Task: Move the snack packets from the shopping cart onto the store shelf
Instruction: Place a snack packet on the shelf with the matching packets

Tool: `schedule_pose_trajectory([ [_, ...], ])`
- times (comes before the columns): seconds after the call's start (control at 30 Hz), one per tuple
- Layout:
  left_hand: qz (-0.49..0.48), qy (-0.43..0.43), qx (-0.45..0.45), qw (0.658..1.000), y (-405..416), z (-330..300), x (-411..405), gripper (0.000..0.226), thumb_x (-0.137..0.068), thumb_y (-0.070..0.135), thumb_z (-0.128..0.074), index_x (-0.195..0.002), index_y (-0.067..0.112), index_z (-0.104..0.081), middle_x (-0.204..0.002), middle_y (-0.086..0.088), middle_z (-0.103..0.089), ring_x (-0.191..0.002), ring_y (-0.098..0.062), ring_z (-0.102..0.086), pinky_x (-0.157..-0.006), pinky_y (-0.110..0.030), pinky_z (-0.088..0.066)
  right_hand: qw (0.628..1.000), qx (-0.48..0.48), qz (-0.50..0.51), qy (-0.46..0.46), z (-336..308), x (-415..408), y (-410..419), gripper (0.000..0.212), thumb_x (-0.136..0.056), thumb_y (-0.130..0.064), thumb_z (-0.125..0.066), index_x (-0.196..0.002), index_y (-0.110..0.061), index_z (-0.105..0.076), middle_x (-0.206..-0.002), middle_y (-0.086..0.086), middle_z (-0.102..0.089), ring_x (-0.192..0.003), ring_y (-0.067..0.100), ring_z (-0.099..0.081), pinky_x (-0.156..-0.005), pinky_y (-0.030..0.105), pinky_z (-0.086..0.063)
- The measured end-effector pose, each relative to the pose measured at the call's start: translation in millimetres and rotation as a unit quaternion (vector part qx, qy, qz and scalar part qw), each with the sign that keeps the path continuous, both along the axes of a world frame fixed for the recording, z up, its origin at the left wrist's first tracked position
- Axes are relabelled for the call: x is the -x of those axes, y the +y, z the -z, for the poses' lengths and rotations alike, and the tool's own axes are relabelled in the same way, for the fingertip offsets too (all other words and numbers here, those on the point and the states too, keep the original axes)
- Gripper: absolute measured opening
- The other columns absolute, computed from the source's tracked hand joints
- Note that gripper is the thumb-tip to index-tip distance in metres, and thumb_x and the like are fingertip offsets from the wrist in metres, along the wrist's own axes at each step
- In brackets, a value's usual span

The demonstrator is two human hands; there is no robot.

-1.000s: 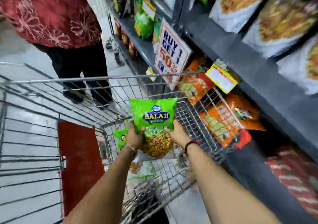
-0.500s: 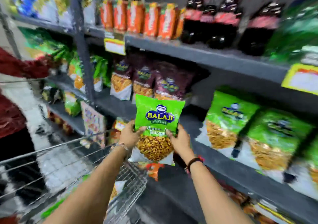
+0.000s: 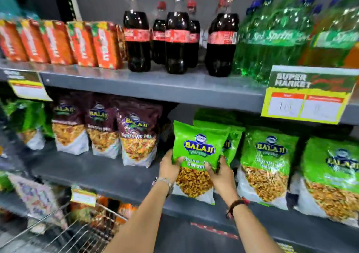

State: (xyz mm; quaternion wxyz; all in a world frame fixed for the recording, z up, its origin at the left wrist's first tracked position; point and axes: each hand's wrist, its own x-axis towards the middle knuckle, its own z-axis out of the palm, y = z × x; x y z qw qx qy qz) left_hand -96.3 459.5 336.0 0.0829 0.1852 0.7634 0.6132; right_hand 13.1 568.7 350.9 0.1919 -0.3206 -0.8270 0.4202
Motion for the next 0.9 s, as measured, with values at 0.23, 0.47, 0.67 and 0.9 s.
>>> schedule_pose_trajectory([
  [0.23, -0.032, -0.017, -0.028, 0.999, -11, 16, -4, 0.036, -0.084, 0.008, -0.056, -0.118, -0.001, -0.048, -0.106, -0.016, -0.063, -0.097, -0.025, -0.057, -0.093, -0.037, -0.044, 0.999, -0.021, 0.010, 0.025, 20, -4, -5, 0.060, -0.085, -0.033, -0.057, -0.132, -0.006, -0.031, -0.133, 0.022, -0.049, -0.121, 0.036, -0.047, -0.097, 0.046, -0.043],
  [0.47, -0.155, -0.035, -0.048, 0.986, -104, 22, -40, 0.027, -0.088, 0.009, -0.051, -0.114, 0.000, -0.050, -0.095, -0.007, -0.053, -0.088, -0.020, -0.051, -0.075, -0.019, -0.046, 0.974, -0.111, 0.035, 0.193, 33, -17, -68, 0.044, -0.084, -0.037, -0.045, -0.115, -0.005, -0.047, -0.113, 0.019, -0.056, -0.108, 0.035, -0.049, -0.094, 0.035, -0.033],
  [0.67, -0.318, -0.120, -0.007, 0.940, -245, 83, -61, 0.031, -0.082, 0.015, -0.060, -0.107, -0.002, -0.054, -0.094, -0.017, -0.061, -0.091, -0.024, -0.059, -0.090, -0.042, -0.047, 0.967, -0.098, -0.217, 0.091, 78, 19, -181, 0.023, -0.087, -0.012, -0.053, -0.109, -0.009, -0.052, -0.109, 0.014, -0.059, -0.102, 0.031, -0.053, -0.091, 0.035, -0.037],
  [0.9, -0.471, -0.264, 0.024, 0.841, -357, 193, -58, 0.012, -0.081, -0.002, -0.056, -0.091, -0.008, -0.054, -0.093, -0.031, -0.062, -0.088, -0.045, -0.058, -0.088, -0.045, -0.046, 0.888, -0.092, -0.433, -0.127, 167, 96, -292, 0.034, -0.089, -0.015, -0.051, -0.121, -0.006, -0.046, -0.129, 0.018, -0.051, -0.119, 0.033, -0.046, -0.098, 0.041, -0.039],
])
